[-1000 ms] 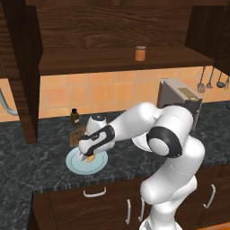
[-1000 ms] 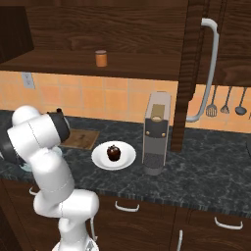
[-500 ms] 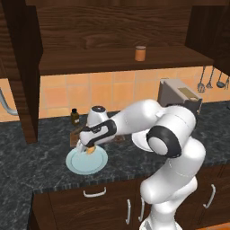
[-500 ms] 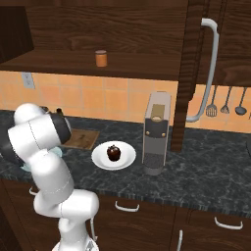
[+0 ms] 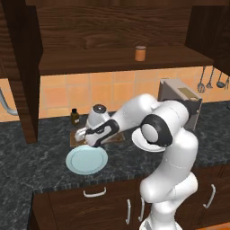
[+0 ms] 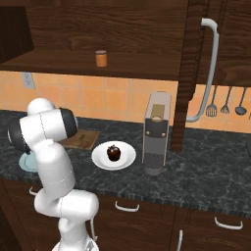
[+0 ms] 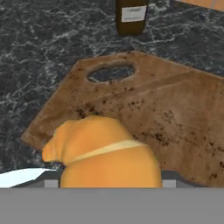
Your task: From the different types of pastries on the counter, select a croissant and place it on the cutting board. Then retrieve a jar of jam from the cabinet and place it alongside the croissant on the cutting board.
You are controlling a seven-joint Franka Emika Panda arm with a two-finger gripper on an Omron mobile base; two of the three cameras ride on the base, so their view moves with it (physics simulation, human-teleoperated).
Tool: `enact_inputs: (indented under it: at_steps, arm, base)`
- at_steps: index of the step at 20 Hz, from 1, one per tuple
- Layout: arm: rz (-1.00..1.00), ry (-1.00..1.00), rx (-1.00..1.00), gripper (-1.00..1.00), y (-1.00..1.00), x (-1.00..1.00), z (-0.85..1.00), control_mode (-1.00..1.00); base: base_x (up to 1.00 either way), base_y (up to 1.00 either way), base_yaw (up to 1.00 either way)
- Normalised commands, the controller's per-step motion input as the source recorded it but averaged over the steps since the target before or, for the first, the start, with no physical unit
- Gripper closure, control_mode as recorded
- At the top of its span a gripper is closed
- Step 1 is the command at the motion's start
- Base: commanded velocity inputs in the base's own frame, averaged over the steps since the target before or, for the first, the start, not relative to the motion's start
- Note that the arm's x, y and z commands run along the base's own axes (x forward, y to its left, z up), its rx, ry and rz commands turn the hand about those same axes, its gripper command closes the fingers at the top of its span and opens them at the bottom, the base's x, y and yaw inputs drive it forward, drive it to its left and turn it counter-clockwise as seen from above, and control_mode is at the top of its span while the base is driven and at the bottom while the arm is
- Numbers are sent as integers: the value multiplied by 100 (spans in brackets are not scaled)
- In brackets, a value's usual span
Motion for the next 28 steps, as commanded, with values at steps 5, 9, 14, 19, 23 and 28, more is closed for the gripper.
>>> enact_inputs:
  at_steps: [5,9,14,19,23,28]
  arm:
    - [-37,-14,6,100,0,50,0,-100]
    - [-7,-3,4,100,31,53,-1,-100]
    - [0,-1,4,100,19,55,5,-100]
    - [-1,0,0,100,1,55,0,-100]
    - [-1,0,-2,-100,4,44,0,-100]
    - [-4,1,-1,-100,-8,6,30,-100]
  base:
    - [0,0,0]
    - [0,0,0]
    - [0,0,0]
    - [0,0,0]
    - [0,0,0]
    - [0,0,0]
